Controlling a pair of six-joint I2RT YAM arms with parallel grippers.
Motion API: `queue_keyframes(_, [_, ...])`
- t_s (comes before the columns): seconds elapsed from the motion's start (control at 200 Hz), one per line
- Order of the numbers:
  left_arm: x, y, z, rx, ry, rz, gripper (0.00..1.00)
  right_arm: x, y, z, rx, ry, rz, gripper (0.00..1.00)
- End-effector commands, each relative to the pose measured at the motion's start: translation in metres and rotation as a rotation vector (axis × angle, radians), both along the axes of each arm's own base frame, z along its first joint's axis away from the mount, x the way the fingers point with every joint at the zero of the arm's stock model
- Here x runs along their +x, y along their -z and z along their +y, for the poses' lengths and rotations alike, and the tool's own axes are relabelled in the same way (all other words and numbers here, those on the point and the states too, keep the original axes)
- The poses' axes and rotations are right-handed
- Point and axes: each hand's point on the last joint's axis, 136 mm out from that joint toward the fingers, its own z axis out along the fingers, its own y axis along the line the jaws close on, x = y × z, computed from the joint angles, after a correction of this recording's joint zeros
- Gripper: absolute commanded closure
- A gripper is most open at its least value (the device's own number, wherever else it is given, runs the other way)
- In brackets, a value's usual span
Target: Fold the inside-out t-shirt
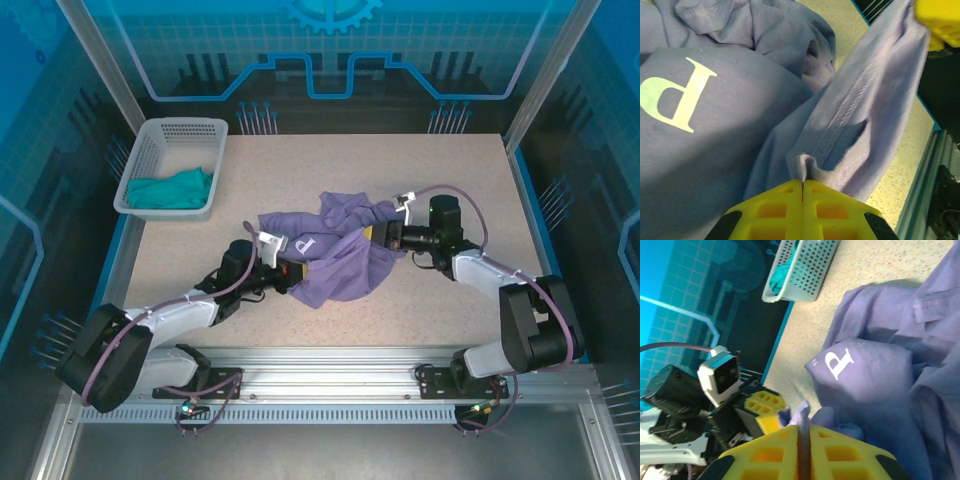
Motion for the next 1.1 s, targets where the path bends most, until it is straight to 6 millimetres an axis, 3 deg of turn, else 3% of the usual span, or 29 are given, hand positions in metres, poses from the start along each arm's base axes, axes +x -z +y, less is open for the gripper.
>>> queue_keyframes(0.0, [-0.006,-0.019,-0.006,-0.071,0.049,-0.045,1.00,0.000,0.013,0.007,-0.098,0.027,0.003,0.83])
queue_keyframes(0.13, [-0.005,-0.019,-0.009,-0.063,0.064,-0.035,1.00,-0.011,0.039,0.028,-0.293,-0.034,0.004,0.80])
queue_keyframes(0.295, [-0.009,-0.007,-0.014,-0.041,0.093,-0.001,1.00,-0.021,0.075,0.012,-0.541,-0.041,0.019,0.79])
queue_keyframes(0.385, [-0.013,-0.002,-0.019,-0.031,0.114,0.017,1.00,-0.027,0.081,-0.002,-0.699,-0.045,-0.016,0.77])
queue_keyframes(0.525, [-0.020,0.003,-0.025,-0.022,0.144,0.037,1.00,-0.040,0.071,-0.014,-0.853,-0.062,-0.097,0.73])
queue_keyframes(0.705, [-0.023,0.007,-0.030,-0.002,0.164,0.051,1.00,-0.064,0.055,0.010,-0.842,-0.122,-0.220,0.68])
queue_keyframes(0.83, [-0.023,0.016,-0.025,0.024,0.132,0.079,1.00,-0.077,0.068,0.015,-0.800,-0.112,-0.120,0.67])
queue_keyframes(0.935, [-0.023,0.020,-0.023,0.034,0.116,0.084,1.00,-0.090,0.076,0.031,-0.639,-0.089,-0.018,0.65])
queue_keyframes(1.096, [-0.023,0.022,-0.023,0.036,0.115,0.083,1.00,-0.084,0.082,0.043,-0.527,-0.029,0.032,0.62])
